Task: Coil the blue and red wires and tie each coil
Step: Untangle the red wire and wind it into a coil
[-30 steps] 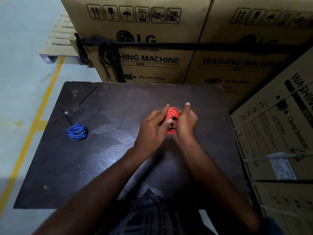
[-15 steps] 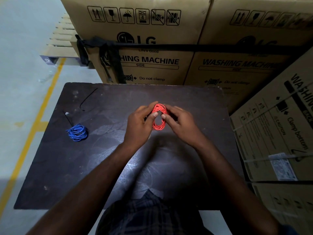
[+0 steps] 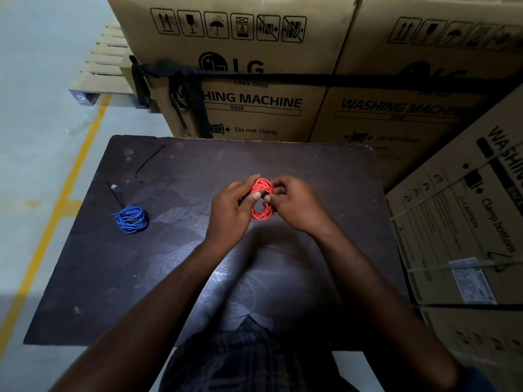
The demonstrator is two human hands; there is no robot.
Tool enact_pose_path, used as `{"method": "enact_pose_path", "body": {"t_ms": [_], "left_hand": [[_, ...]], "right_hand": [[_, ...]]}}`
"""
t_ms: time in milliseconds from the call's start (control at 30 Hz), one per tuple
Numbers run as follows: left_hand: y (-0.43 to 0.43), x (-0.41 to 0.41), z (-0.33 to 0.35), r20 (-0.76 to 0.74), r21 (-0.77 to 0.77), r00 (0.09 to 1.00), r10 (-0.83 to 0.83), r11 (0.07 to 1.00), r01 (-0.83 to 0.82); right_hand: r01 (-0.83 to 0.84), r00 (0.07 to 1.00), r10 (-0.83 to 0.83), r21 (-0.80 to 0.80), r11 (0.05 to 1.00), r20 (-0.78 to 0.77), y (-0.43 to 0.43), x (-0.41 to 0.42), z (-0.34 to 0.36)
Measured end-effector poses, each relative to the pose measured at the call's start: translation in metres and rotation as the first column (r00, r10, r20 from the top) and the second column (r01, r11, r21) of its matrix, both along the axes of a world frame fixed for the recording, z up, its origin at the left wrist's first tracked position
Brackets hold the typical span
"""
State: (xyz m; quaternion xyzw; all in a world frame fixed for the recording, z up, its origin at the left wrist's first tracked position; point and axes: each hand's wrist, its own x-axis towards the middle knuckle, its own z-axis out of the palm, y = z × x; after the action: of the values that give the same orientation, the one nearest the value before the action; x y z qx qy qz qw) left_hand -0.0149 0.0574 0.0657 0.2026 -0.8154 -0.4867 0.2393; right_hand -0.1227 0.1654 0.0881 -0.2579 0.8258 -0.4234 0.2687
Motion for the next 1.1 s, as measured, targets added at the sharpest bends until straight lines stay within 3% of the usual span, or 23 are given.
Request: {"method": "enact_pose_path", "body": {"t_ms": [133, 333, 467, 633, 867, 1100], "left_hand": [[-0.007, 0.000, 0.001, 0.004, 0.053, 0.999, 0.033, 0.998, -0.033], [-0.004, 0.001, 0.006, -0.047, -0.019, 0.997, 0.063, 0.998, -0.064], [-0.006, -0.001, 0.003, -0.053, -0.049, 0.996, 0.066, 0.996, -0.069], [-0.010, 0.002, -0.005, -0.036, -0.066, 0.997, 0.070, 0.995, -0.072], [-0.019, 0.006, -0.017, 0.003, -0.189, 0.997, 0.077, 0.979, -0.075], [-0.039, 0.002, -0.039, 0.107, -0.212, 0.990, 0.097, 0.975, -0.072]], "right_hand": [[0.073, 0.964, 0.008, -0.294, 0.953, 0.266, 0.001, 0.003, 0.000], [0.155, 0.958, -0.024, -0.444, 0.883, 0.285, -0.002, 0.012, -0.001], [0.119, 0.959, 0.020, -0.467, 0.876, 0.282, -0.003, 0.012, -0.005], [0.172, 0.921, 0.023, -0.459, 0.872, 0.388, -0.008, 0.011, -0.013], [0.182, 0.921, -0.001, -0.428, 0.885, 0.391, -0.024, 0.010, -0.031], [0.228, 0.927, -0.066, -0.416, 0.880, 0.370, -0.054, 0.014, -0.053]]}}
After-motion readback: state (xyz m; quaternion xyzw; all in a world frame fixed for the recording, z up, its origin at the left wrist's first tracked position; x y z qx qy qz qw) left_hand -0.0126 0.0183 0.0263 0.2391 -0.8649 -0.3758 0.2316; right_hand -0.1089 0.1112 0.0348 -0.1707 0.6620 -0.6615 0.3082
